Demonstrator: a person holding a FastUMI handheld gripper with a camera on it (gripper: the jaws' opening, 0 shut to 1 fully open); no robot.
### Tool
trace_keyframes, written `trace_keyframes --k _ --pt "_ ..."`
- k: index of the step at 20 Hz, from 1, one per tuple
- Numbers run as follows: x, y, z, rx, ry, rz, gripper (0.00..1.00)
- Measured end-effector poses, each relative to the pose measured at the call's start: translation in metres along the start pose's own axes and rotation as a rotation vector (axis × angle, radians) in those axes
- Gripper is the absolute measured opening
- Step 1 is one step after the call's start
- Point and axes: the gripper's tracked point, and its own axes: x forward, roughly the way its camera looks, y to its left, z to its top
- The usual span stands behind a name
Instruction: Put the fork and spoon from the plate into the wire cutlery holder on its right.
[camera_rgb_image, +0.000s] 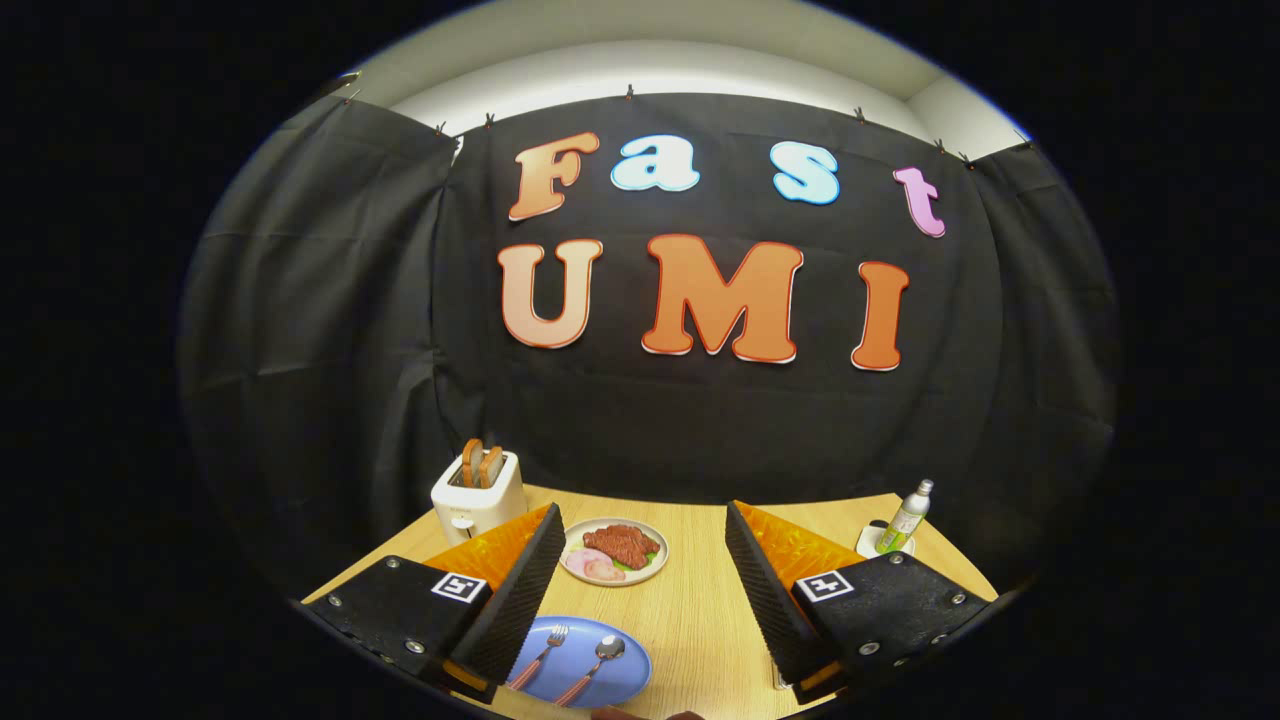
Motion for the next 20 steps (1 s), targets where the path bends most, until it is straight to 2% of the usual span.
trace_keyframes --k 14,18,20 --pt "-0.001 0.046 -0.175 -0.007 0.452 0.081 0.92" --pt "-0.007 0.058 -0.222 0.009 0.561 0.096 0.86" --pt "-0.003 0.063 -0.237 0.011 0.588 0.096 0.80"
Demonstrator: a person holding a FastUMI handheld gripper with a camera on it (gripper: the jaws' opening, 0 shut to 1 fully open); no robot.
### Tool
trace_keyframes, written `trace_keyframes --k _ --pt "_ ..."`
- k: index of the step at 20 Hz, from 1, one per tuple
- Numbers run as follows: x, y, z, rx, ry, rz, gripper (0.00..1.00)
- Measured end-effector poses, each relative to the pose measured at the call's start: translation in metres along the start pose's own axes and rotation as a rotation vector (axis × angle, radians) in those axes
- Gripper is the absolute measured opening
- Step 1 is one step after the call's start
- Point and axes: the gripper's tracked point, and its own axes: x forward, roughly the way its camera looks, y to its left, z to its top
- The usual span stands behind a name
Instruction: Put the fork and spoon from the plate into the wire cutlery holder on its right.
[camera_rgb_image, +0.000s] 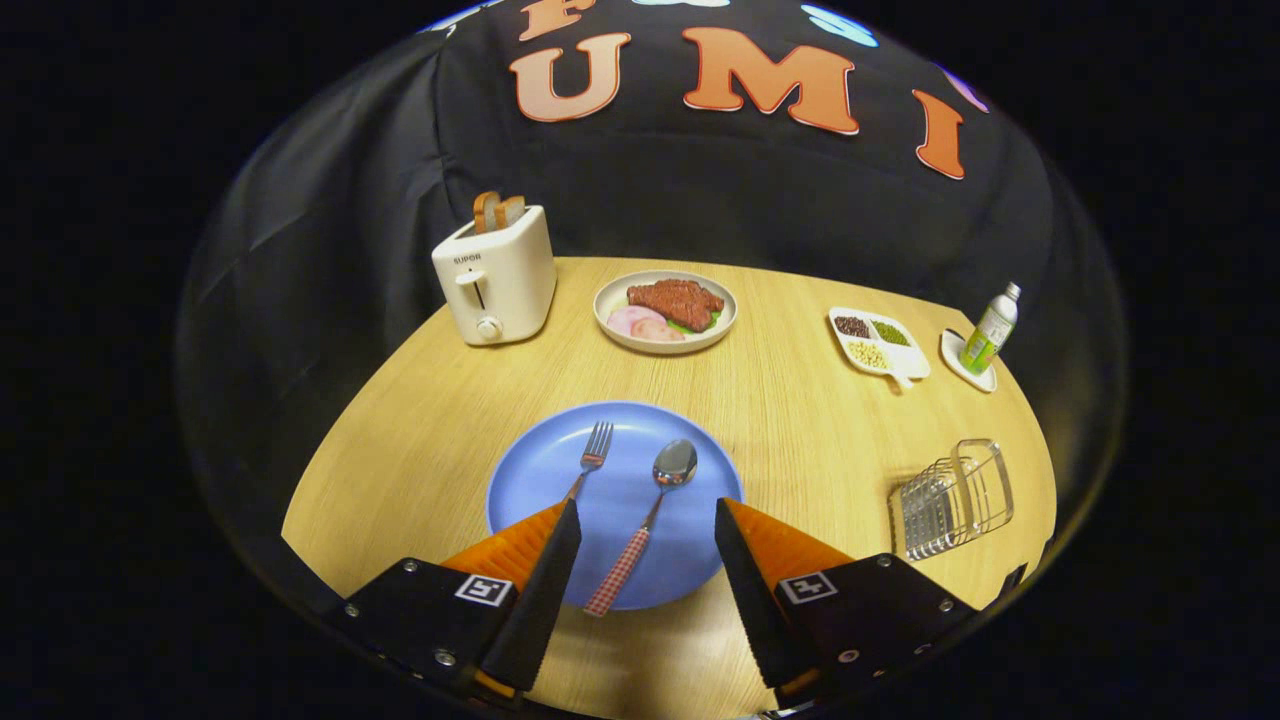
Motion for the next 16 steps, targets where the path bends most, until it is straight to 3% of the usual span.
trace_keyframes --k 8,11,16 --pt "0.032 0.010 -0.044 0.028 0.079 -0.056 0.51" --pt "0.039 0.013 -0.054 0.052 0.098 -0.067 0.33" --pt "0.045 0.002 -0.049 0.064 0.080 -0.102 0.13"
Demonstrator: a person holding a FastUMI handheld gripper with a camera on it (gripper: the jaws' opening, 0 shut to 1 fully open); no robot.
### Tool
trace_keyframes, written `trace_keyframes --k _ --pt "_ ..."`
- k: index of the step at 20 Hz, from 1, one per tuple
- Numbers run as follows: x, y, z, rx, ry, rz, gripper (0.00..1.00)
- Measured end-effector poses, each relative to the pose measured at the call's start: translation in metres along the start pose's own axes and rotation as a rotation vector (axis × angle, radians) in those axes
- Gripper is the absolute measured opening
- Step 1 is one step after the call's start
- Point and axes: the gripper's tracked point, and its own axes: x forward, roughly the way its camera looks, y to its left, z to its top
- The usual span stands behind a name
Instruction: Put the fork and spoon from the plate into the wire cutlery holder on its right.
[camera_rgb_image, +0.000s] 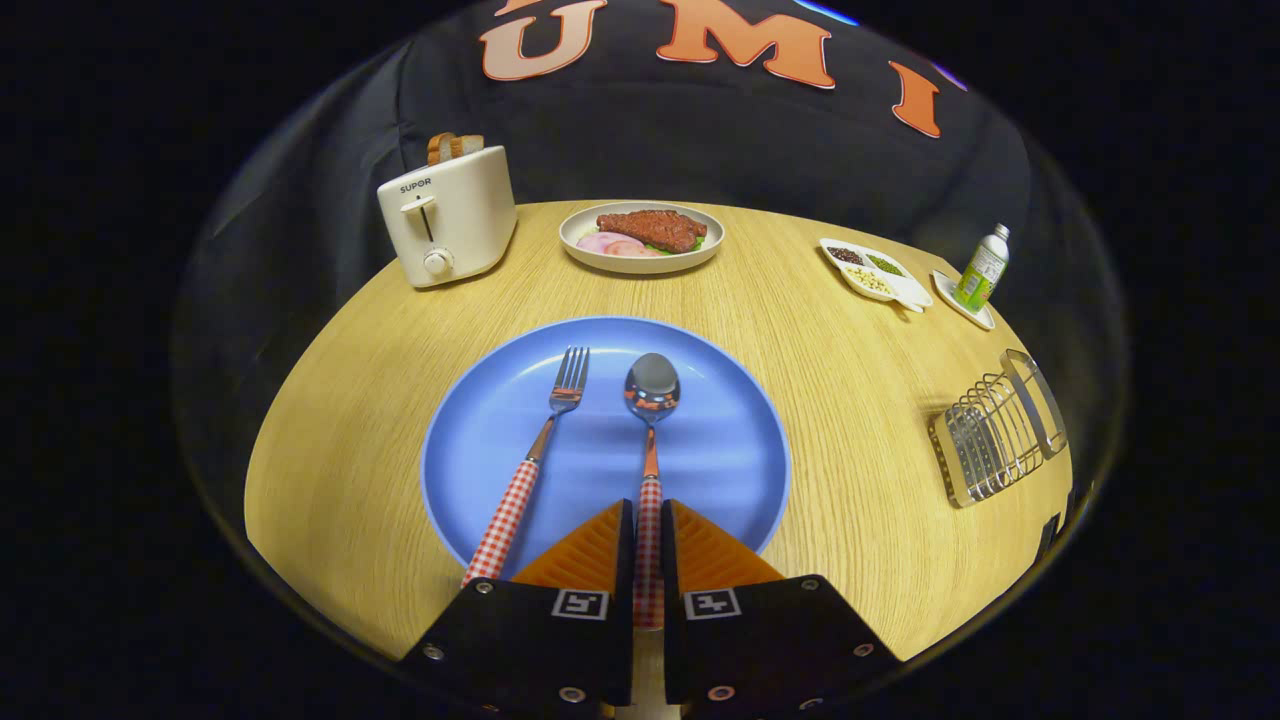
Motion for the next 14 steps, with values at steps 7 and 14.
trace_keyframes --k 7,14 --pt "-0.027 -0.021 0.024 -0.032 -0.048 0.026 0.05" --pt "-0.077 -0.102 0.066 -0.039 -0.133 -0.035 0.05"
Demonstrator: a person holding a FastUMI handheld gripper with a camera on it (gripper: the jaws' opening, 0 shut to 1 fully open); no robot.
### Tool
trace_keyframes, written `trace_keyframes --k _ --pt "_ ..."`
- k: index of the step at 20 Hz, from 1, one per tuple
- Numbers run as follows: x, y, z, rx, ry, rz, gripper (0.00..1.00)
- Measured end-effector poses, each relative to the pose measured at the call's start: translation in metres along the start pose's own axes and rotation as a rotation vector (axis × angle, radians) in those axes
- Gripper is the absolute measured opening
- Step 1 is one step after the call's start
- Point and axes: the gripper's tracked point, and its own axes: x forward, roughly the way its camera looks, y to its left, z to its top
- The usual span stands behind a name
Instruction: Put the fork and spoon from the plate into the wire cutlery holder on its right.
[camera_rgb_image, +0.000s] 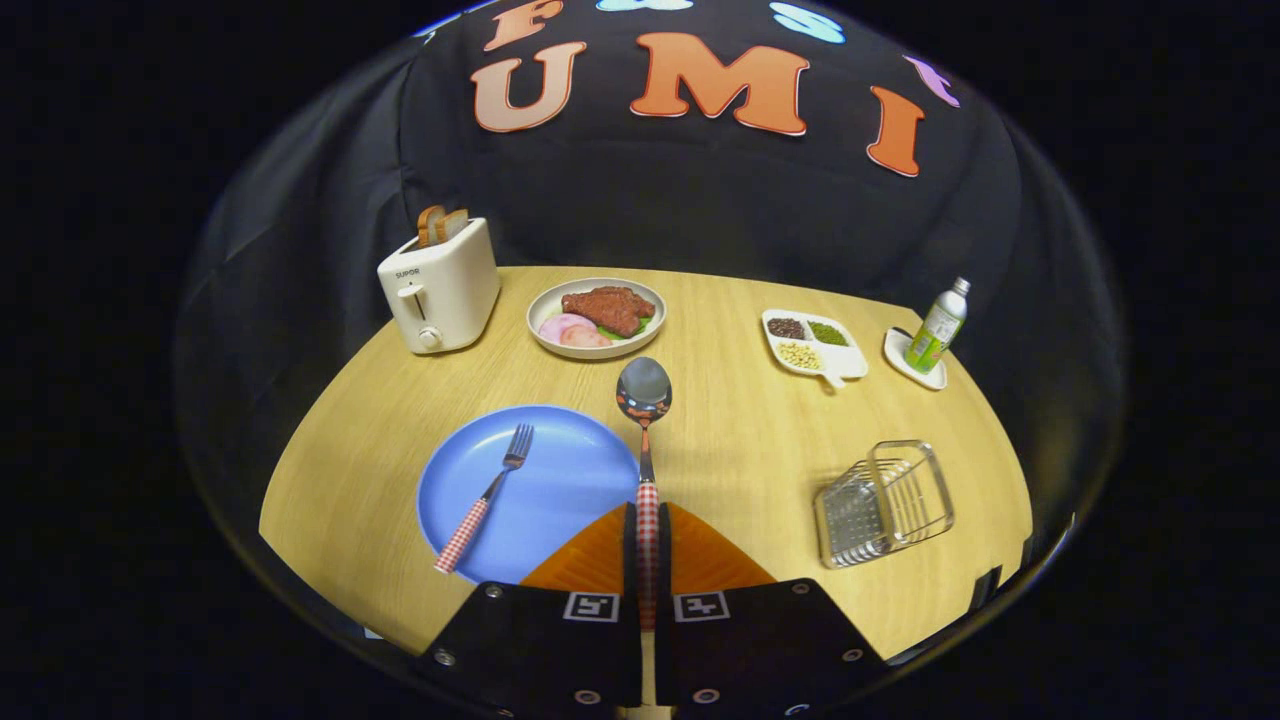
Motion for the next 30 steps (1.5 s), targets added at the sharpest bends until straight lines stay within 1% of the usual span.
trace_keyframes --k 3,6,8,11,14,15,17,18,20,23,25,30 --pt "-0.015 -0.047 -0.010 0.014 0.036 -0.062 0.05" --pt "-0.030 -0.085 -0.022 0.029 0.060 -0.100 0.06" --pt "-0.039 -0.107 -0.024 0.030 0.073 -0.117 0.06" --pt "-0.048 -0.131 -0.026 0.035 0.111 -0.113 0.05" --pt "-0.055 -0.144 -0.036 0.000 0.196 -0.083 0.06" --pt "-0.056 -0.146 -0.039 -0.036 0.230 -0.062 0.05" --pt "-0.055 -0.159 -0.044 -0.115 0.292 -0.056 0.05" --pt "-0.055 -0.161 -0.045 -0.135 0.321 -0.047 0.05" --pt "-0.054 -0.163 -0.048 -0.153 0.380 -0.015 0.06" --pt "-0.047 -0.176 -0.050 -0.186 0.463 -0.005 0.06" --pt "-0.043 -0.179 -0.049 -0.207 0.512 0.021 0.06" --pt "-0.031 -0.184 -0.047 -0.303 0.632 0.070 0.06"
